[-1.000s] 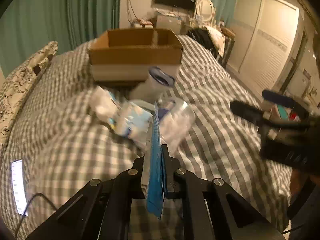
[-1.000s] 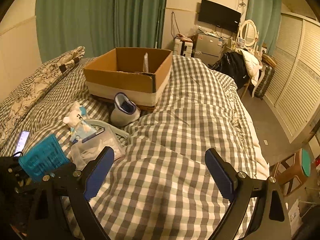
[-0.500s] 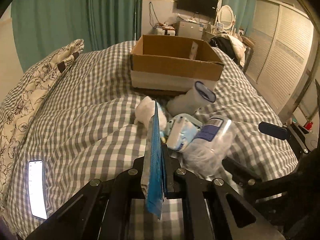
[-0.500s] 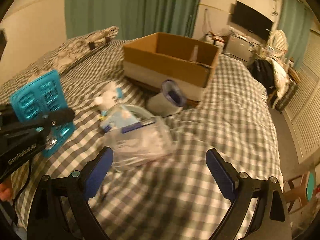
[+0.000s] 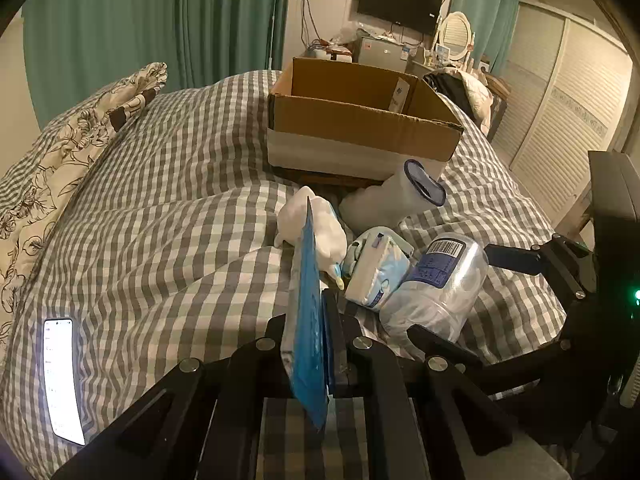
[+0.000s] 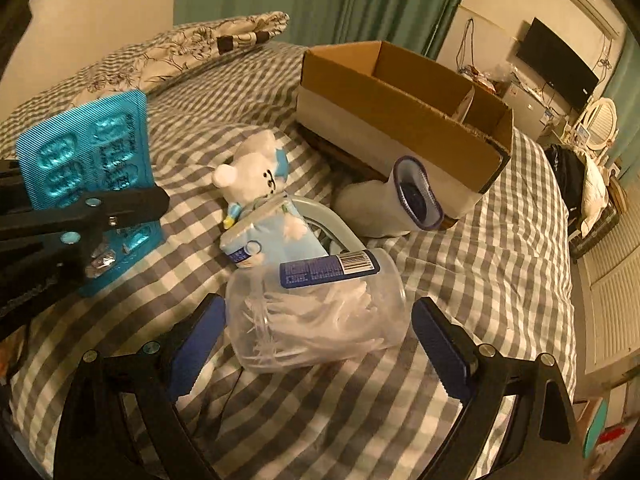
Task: Organize objects
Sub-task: 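Grasp the teal blister pack with the left gripper while the right gripper grasps the clear jar, then lower the blister pack and clear jar into the box and release both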
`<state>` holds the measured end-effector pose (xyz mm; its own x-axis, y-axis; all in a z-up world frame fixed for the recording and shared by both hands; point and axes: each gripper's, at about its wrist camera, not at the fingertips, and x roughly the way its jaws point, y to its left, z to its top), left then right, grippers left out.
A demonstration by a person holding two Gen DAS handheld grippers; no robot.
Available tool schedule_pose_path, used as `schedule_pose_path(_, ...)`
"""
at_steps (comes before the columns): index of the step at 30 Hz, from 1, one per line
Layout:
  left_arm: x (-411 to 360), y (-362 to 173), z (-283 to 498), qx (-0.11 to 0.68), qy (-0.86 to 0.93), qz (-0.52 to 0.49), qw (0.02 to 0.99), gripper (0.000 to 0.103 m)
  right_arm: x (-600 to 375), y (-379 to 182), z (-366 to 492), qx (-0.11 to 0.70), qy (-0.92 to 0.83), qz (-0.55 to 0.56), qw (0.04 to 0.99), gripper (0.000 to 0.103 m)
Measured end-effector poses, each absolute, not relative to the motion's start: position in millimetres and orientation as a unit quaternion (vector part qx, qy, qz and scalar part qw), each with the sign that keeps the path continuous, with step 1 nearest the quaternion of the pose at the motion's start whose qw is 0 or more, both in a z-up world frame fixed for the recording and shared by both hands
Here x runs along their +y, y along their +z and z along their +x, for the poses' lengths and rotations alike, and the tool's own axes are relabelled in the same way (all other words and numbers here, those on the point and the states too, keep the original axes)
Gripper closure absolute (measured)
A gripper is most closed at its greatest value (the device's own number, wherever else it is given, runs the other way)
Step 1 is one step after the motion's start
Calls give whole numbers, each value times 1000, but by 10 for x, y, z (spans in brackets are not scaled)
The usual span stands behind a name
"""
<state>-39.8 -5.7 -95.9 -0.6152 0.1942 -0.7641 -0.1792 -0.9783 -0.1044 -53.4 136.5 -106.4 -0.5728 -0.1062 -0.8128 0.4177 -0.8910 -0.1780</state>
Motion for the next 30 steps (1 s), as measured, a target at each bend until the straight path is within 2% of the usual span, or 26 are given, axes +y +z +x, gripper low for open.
schedule_pose_path(14,-11,-849,-328,-2,902,-420,101,95,1449,-947,-436,137,-880,426,162,10)
schedule_pose_path(30,277,-152,-483,28,923,-359,140,95,1846,60,-295,97,-935,319,123,11)
